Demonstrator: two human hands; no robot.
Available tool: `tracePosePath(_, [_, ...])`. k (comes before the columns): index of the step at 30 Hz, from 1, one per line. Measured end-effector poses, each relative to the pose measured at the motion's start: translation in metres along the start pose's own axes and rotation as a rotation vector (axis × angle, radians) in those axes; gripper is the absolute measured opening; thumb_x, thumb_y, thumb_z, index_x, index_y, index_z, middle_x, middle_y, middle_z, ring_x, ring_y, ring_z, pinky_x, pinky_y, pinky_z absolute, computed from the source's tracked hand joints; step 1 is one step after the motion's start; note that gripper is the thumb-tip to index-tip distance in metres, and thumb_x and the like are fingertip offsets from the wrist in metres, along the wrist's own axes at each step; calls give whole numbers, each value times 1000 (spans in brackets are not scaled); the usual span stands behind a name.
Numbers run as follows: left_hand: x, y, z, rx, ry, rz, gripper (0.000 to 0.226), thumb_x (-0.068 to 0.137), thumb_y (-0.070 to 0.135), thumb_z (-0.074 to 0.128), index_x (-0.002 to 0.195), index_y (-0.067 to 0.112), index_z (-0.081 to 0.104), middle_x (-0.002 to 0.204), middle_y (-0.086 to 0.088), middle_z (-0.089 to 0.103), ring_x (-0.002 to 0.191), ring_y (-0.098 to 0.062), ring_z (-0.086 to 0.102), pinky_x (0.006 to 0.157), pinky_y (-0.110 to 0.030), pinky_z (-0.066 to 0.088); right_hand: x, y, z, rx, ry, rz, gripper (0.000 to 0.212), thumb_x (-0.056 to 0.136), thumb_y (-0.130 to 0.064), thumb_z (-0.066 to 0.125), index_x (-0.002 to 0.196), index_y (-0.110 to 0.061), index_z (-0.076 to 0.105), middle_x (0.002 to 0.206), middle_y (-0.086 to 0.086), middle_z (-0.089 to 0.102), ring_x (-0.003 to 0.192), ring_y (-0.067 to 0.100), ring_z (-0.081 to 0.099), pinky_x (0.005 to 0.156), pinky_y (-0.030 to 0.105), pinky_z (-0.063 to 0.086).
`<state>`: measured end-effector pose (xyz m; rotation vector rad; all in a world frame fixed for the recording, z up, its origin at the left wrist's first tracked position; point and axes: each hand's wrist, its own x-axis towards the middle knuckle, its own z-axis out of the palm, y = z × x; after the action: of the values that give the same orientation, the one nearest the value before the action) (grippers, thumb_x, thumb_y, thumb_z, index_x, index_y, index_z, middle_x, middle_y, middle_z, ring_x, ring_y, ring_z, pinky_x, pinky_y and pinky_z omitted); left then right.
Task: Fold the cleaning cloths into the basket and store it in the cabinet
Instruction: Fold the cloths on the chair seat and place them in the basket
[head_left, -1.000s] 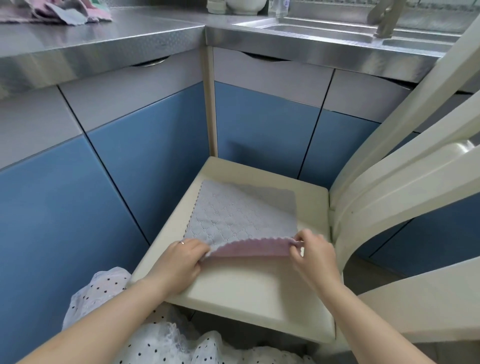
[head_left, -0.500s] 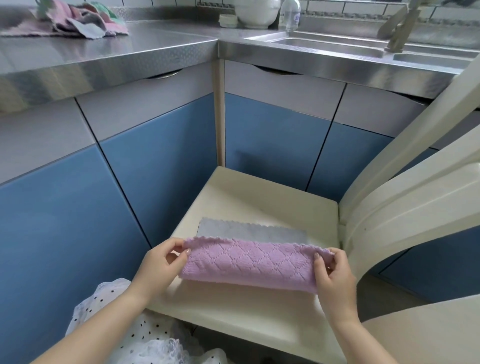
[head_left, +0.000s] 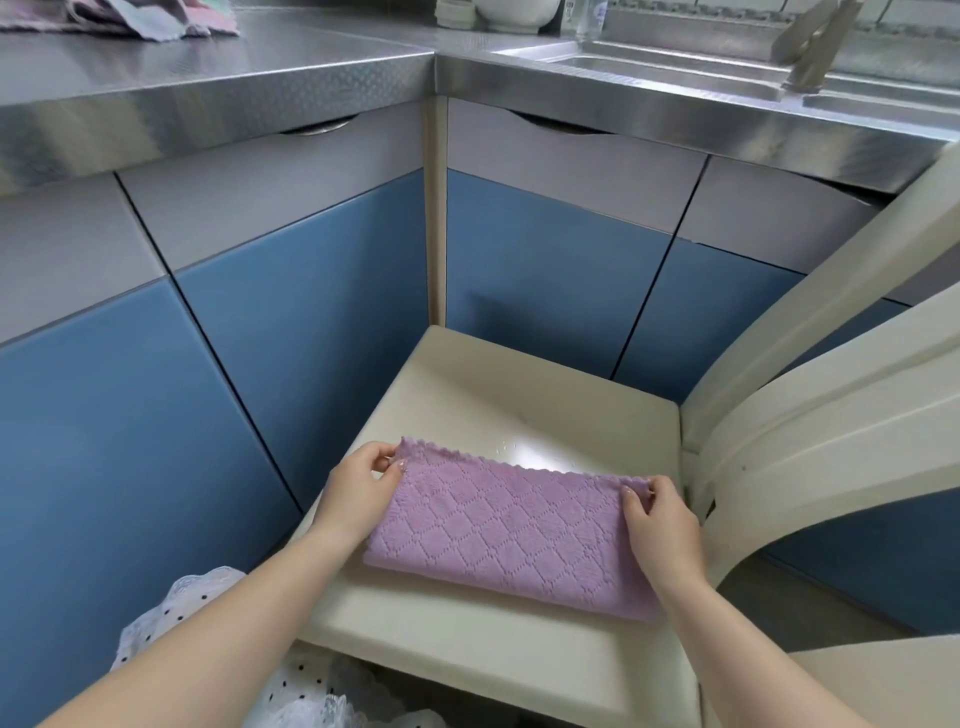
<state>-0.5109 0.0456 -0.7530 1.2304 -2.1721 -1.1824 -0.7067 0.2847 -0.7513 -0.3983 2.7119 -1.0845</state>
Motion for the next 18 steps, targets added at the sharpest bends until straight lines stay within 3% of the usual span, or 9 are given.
tracePosePath(6, [13, 1, 5, 124, -85, -77, 20, 90, 24, 55, 109, 20, 56, 89, 4, 62, 84, -17, 61, 75, -31, 48, 9, 4, 3, -68, -14, 44, 23, 94, -25, 50, 109, -9, 55, 107, 14, 65, 101, 35, 58, 74, 33, 39])
tracePosePath(11, [14, 2, 6, 197, -106, -78, 24, 89, 21, 53, 113, 18, 51, 86, 3, 61, 80, -18, 59, 71, -31, 45, 12, 4, 6, -75, -13, 56, 26, 93, -23, 51, 115, -9, 54, 110, 12, 66, 102, 33, 58, 73, 31, 38])
tracePosePath(14, [11, 6, 6, 296, -91, -46, 36, 88, 24, 56, 122, 16, 48, 114, -3, 56, 103, -23, 55, 89, -35, 44, 10, 4, 7, -82, 65, 40, 35, 90, -20, 53, 124, -10, 50, 117, 12, 60, 107, 32, 55, 84, 37, 42])
tracePosePath(16, [4, 8, 9, 462, 4, 90, 42, 86, 23, 57, 126, 15, 49, 130, -6, 47, 120, -28, 46, 99, -38, 37, 7, 5, 11, -178, 120, -74, 40, 87, -16, 56, 125, -9, 52, 125, 14, 55, 116, 32, 50, 96, 40, 39])
tracePosePath(18, [-9, 12, 20, 513, 59, 296, 40, 84, 20, 53, 123, 12, 56, 132, -7, 50, 124, -31, 45, 103, -41, 36, 2, -1, 18, -229, 78, -268, 38, 84, -13, 57, 122, -8, 57, 129, 14, 54, 121, 32, 48, 101, 41, 36])
